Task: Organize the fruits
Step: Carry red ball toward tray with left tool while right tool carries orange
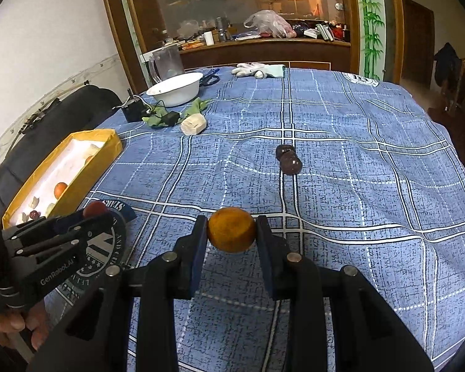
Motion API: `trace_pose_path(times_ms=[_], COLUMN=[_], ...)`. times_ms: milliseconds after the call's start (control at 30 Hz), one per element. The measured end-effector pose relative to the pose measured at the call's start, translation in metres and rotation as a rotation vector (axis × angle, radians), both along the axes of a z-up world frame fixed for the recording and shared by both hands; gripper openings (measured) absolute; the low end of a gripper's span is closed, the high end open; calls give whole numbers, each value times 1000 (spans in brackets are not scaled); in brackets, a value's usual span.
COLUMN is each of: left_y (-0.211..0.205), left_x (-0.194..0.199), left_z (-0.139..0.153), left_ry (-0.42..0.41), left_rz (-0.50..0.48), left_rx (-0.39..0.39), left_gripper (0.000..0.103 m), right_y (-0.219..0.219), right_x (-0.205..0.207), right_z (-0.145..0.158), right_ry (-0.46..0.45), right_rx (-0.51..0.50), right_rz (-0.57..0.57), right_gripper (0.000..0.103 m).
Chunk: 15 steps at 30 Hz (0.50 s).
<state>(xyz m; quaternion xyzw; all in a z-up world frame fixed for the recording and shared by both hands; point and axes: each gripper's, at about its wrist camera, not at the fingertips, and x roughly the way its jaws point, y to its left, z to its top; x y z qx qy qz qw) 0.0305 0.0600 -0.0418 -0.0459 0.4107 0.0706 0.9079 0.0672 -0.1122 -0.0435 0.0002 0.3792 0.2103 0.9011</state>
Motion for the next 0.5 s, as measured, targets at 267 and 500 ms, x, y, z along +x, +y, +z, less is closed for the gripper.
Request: trace_pose_path(times_ms=[267,500], left_y=[2,3], left_x=[-5,-8], left_z=[2,4], left_ry=[-2,-3], left_rz=[19,26], left_rx=[9,11], left_gripper=[27,27], right_y=[-1,1], right_x=[-3,-5], right_z=[2,3], right_ry=[-8,-8], right_rx=[12,15], right_rz=[7,13], right_gripper=[33,33])
